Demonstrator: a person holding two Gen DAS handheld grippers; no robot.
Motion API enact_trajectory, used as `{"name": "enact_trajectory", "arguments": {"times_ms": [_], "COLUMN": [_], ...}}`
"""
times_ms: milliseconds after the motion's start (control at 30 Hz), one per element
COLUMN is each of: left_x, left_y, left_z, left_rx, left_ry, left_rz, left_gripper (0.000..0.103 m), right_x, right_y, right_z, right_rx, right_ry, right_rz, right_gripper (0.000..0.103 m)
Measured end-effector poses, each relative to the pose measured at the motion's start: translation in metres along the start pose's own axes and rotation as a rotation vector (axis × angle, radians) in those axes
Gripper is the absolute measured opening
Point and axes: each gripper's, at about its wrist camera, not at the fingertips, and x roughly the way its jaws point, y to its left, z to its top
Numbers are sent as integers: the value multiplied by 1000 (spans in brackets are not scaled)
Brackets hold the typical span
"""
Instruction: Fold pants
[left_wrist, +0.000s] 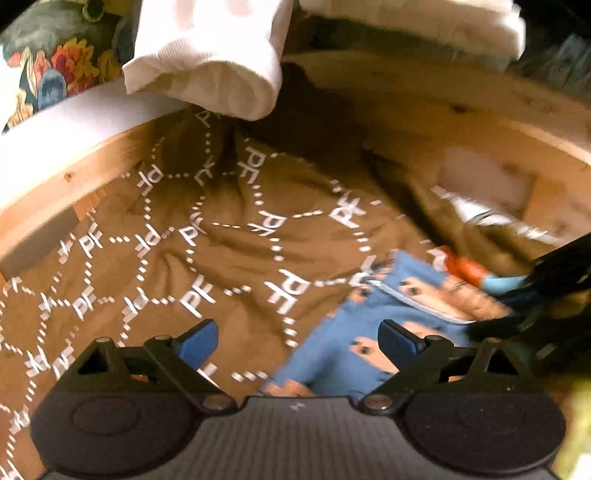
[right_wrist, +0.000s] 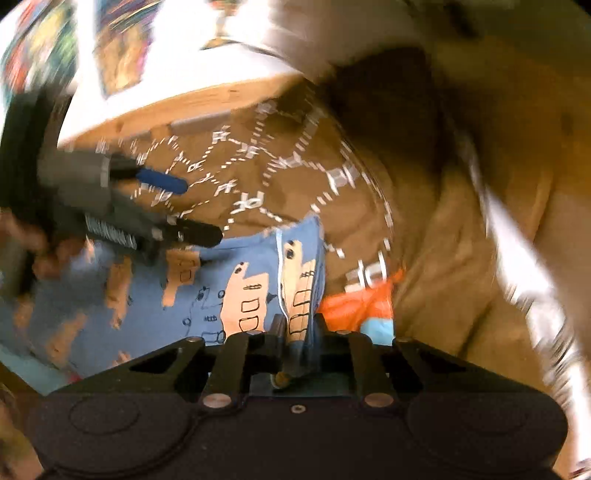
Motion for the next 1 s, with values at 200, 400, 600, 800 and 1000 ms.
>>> {"name": "enact_trajectory", "arguments": {"times_ms": [200, 400, 600, 800, 1000], "left_x": [-7, 4, 22, 38, 46], "left_y": [12, 7, -9, -8, 5], "left_z": [13, 39, 55, 42, 22], "left_rx": [-217, -388, -397, -441, -507], "left_ry": [86, 151, 247, 310, 328], "left_rz": [-200, -250, -153, -105, -124], "left_gripper": [96, 91, 86, 65, 22], "right_x": [2, 11, 14, 16, 13], "right_y": [74, 102, 125, 139, 134], "right_z": [-17, -29, -42, -49, -51], "right_rx": [-351, -476, -568, -621, -587], "right_ry": [-64, -74, -82, -91, -100], "right_rz": [-198, -294, -332, -339, -335], "right_gripper": [15, 15, 15, 15, 25]}}
